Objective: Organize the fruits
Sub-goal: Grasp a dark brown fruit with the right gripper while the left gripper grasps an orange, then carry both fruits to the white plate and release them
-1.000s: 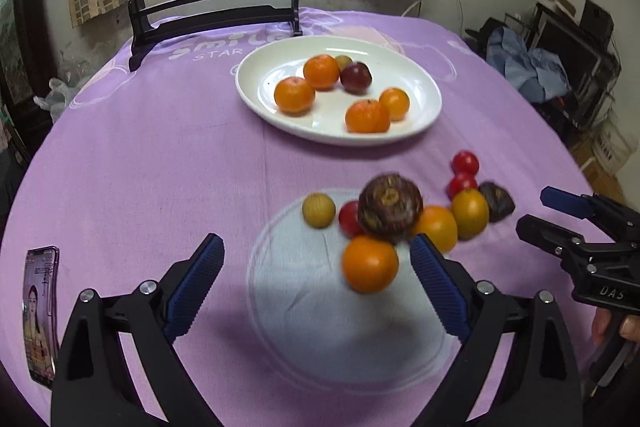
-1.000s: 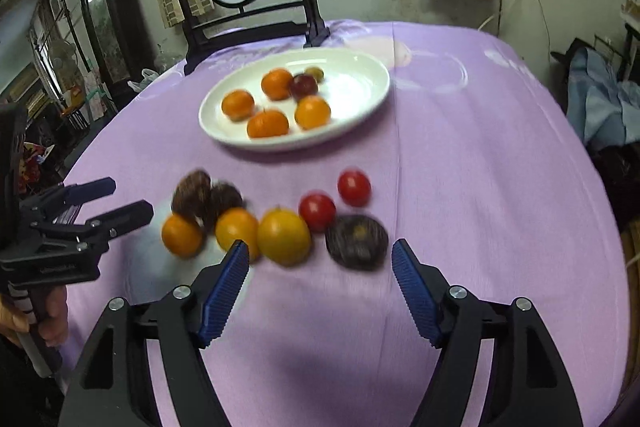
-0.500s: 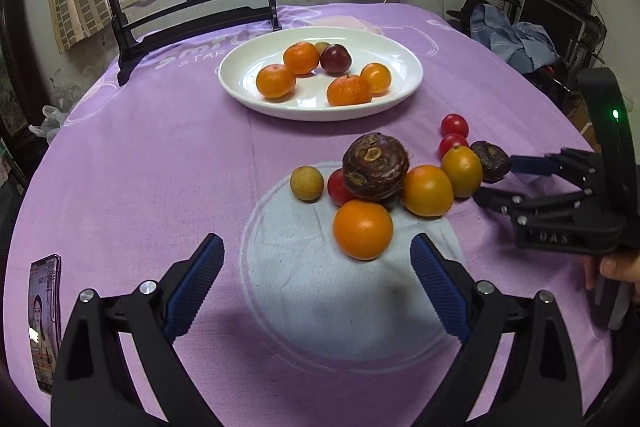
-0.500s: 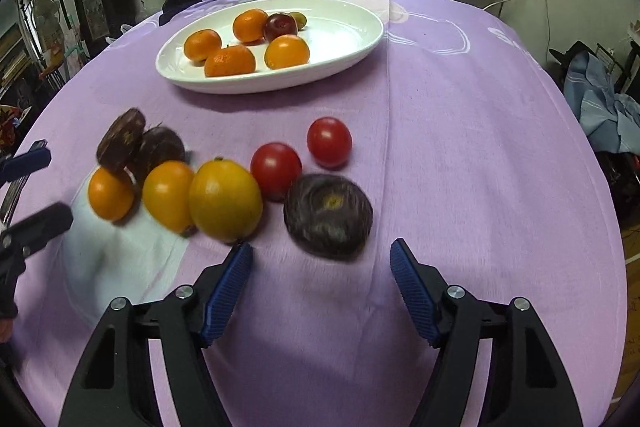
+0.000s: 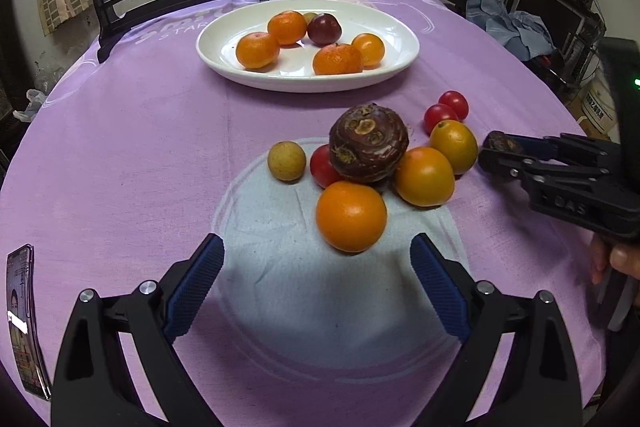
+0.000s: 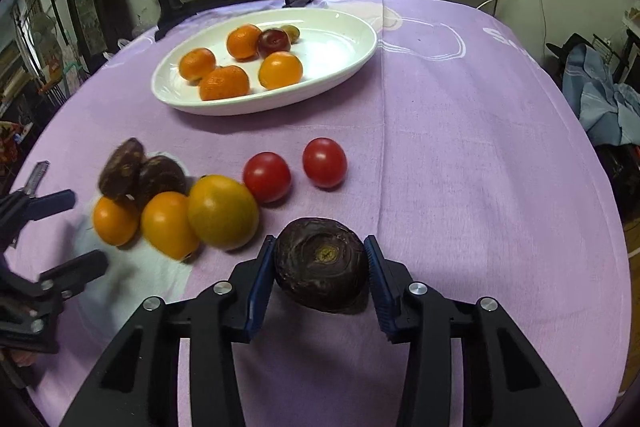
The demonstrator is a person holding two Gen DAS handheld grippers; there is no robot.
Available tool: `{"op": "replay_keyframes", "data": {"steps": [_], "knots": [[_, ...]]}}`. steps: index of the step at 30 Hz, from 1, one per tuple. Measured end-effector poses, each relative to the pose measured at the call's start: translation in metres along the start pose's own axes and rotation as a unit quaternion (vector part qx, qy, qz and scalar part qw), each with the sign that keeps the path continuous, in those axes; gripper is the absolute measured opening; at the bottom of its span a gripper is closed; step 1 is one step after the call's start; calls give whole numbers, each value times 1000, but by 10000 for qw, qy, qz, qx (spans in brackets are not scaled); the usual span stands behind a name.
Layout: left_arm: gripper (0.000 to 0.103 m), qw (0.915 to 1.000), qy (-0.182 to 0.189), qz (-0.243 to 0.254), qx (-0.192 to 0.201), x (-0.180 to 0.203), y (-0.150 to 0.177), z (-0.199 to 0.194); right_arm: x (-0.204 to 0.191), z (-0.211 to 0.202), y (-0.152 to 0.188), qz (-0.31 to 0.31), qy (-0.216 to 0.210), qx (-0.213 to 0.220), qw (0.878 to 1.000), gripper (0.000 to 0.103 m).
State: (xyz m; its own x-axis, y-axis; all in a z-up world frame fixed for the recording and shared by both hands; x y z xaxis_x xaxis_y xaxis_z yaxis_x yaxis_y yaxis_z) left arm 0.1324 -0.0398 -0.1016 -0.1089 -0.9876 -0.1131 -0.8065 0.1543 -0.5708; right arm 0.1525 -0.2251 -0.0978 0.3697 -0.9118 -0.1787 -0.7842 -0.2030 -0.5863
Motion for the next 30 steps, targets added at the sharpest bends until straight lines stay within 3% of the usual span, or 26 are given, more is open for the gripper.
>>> {"op": "replay_keyframes", "data": {"steps": [4,8,13,16,17,18,26,30], "knots": [[92,9997,-231,-91,-52,-4,-4,10,-10,-13,11,-46,-161,94,9998,44],[82,9993,-131,-219,-258,-2,-5,20,-19,-25,19,-92,-283,173,9994,44],[77,9987,-145,-391,-309,-2,-7,26,-29,-31,28,-145,-378,161,9991,44],[54,9993,65,-315,-208,5,-9,22,-33,-32,33,-159,-438,121,9988,44],[41,9993,162,-263,-193,8,-10,20,-34,-33,34,-156,-439,118,9988,44],[39,9994,223,-208,-187,11,-10,18,-35,-34,35,-154,-438,115,9989,44],[39,9996,145,-183,-172,7,1,5,-44,-43,40,-140,-487,174,9986,44],[38,9997,179,-186,13,-1,2,-15,-50,-47,41,-190,-507,191,9984,44]]}}
Point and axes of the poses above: each gripper's, at about its wrist camera, not at the fingertips, and z roughly the way its jaws point, x to its right, y to its underside, the point moved 7 cm from there along z, roughly the way its jaws point, and after that the axes turned 9 degrees about -y, right-handed, at the moved point
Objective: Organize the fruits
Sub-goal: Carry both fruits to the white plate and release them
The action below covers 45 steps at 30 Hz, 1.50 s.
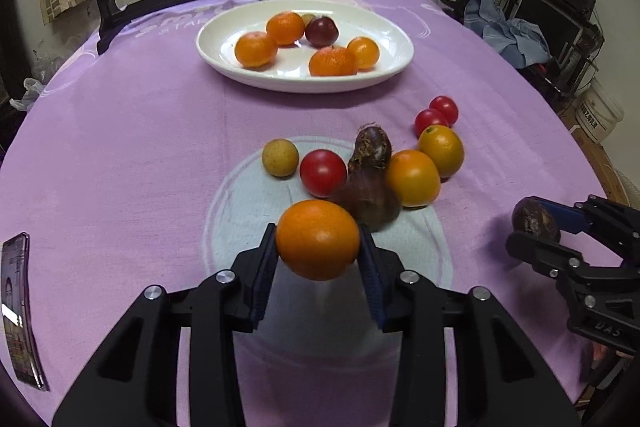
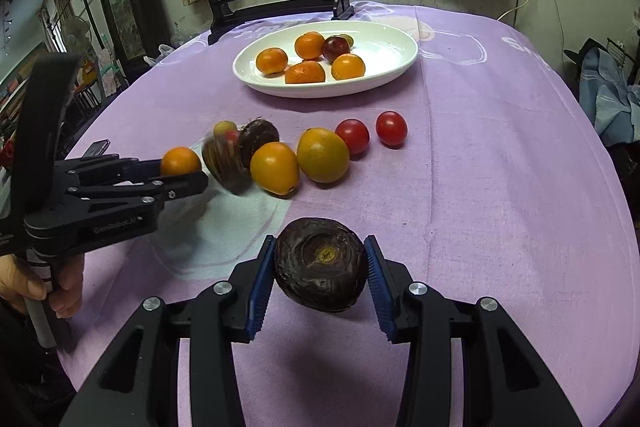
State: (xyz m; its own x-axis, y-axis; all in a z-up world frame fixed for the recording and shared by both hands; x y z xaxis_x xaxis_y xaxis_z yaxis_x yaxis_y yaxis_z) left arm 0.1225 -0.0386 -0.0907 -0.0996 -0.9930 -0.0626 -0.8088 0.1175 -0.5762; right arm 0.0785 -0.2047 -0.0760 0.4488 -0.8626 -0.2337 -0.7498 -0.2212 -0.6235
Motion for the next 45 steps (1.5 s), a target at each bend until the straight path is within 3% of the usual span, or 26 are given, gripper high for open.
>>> {"op": "replay_keyframes", "data": {"steps": [13,21,25,33,45], "knots": [[38,9987,243,52,437,-7,-14,-47,-26,-17,-17,-283,-190,210,9992,44],[38,9979,187,166,604,-6,-59,-42,-24,-23,-73,-562,-119,508,9971,44],[38,9978,14,52,658,-15,-98,-21,-13,-12,-109,-649,-20,590,9961,44],[38,9980,-341,-296,447,-40,-161,48,30,61,-172,-402,120,432,9982,44],[38,9948,-587,-828,44,-68,-205,128,78,138,-199,143,272,101,9995,45]]}}
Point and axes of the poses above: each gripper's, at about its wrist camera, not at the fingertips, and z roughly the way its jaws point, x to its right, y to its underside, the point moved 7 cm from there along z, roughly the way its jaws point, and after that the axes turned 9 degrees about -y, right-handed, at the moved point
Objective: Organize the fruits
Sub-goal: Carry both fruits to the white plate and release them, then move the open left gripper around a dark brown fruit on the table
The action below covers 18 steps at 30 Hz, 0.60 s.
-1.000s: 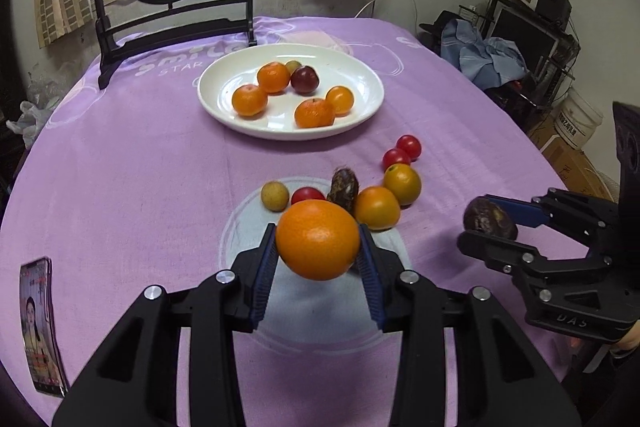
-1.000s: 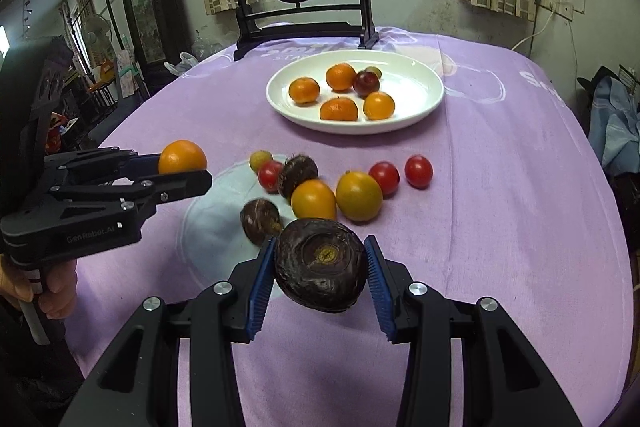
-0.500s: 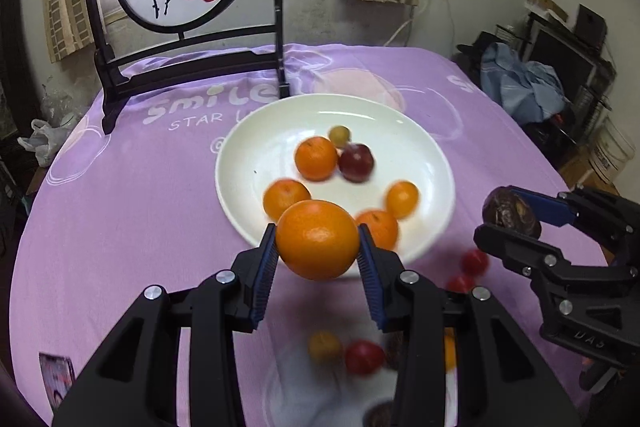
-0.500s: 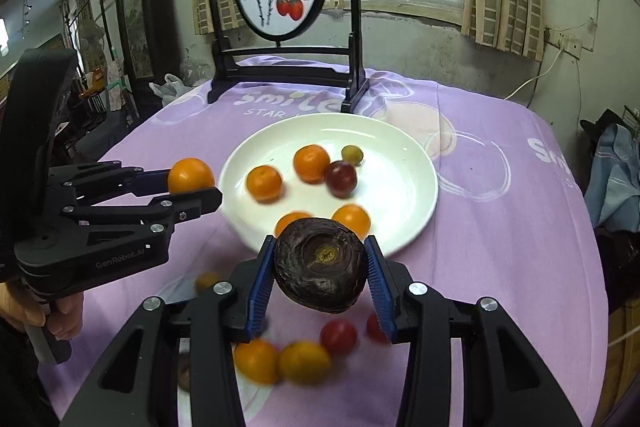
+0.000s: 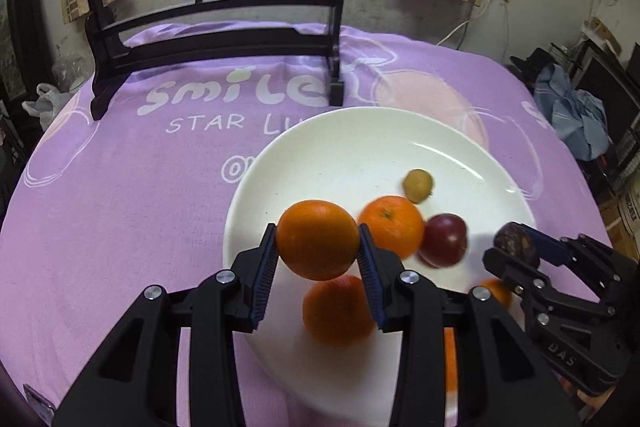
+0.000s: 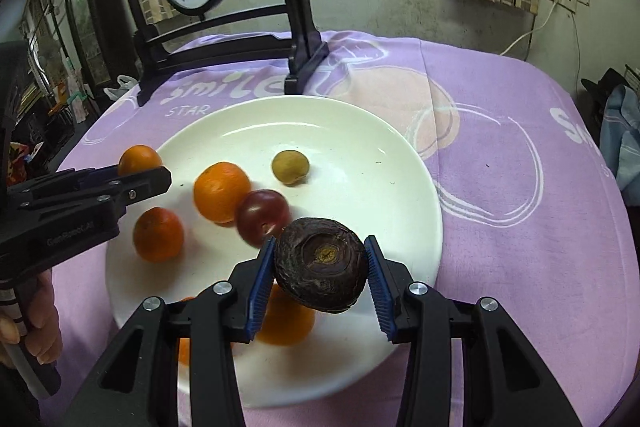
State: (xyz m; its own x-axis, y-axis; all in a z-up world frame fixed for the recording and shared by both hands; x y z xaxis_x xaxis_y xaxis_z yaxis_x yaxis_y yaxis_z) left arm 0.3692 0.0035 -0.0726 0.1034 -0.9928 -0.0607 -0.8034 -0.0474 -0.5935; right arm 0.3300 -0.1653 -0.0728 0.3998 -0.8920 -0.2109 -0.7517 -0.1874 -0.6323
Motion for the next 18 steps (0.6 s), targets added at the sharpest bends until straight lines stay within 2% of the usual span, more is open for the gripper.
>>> {"op": "replay_keyframes", "data": {"steps": [2,4,6,7,13,15,18], "knots": [[38,9999,-37,-34,-141,0,1,11,5,7,0,113,15,-85,9999,48],[39,9997,-109,-56,-204,0,4,17,8,9,0,170,58,-98,9998,55],[52,9997,-126,-81,-170,0,6,13,11,7,2,229,41,-109,9997,57],[54,9998,-128,-87,-115,-1,7,8,11,4,3,266,11,-90,9996,57],[71,9989,-221,-70,401,-13,14,-45,11,-28,16,532,-154,171,9983,63],[80,9982,-197,-52,561,-17,22,-66,7,-44,25,507,-195,293,9981,64],[87,9975,-81,-60,699,-20,41,-95,0,-62,42,358,-151,297,9988,69]]}}
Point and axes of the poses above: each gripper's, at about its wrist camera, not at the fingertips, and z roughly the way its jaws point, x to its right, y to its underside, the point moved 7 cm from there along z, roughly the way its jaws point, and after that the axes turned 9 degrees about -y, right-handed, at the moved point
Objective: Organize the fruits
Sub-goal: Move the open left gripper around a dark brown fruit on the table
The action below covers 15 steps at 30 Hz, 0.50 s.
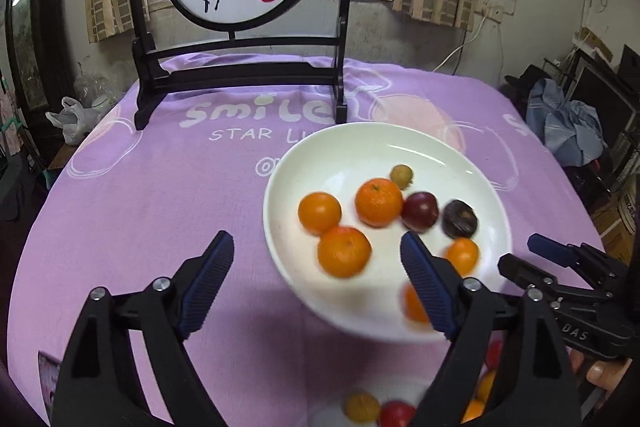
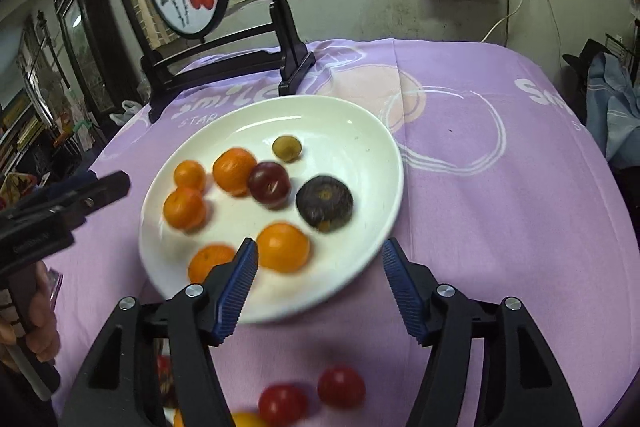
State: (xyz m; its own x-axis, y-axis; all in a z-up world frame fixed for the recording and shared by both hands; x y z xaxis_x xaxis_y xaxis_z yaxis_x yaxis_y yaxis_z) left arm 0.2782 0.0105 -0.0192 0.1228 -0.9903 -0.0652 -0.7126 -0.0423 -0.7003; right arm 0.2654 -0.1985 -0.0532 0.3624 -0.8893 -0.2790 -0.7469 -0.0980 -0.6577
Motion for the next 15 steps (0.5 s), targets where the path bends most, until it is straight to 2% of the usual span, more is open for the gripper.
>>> {"op": "replay_keyframes", "data": {"steps": [4,7,10,15], "knots": [[90,9999,147,-54,-39,0,31,-30,-16,-21,30,-254,-1,-122,9996,71],[91,9996,223,97,-133,7,62,-43,-29,-37,53,-400,5,-131,9991,71],[91,9990,293,275,-216,12,92,-52,-36,-50,74,-346,-12,-117,9993,75],[91,9964,481,484,-500,23,138,-58,-42,-62,106,-73,-142,-194,9997,77]]}}
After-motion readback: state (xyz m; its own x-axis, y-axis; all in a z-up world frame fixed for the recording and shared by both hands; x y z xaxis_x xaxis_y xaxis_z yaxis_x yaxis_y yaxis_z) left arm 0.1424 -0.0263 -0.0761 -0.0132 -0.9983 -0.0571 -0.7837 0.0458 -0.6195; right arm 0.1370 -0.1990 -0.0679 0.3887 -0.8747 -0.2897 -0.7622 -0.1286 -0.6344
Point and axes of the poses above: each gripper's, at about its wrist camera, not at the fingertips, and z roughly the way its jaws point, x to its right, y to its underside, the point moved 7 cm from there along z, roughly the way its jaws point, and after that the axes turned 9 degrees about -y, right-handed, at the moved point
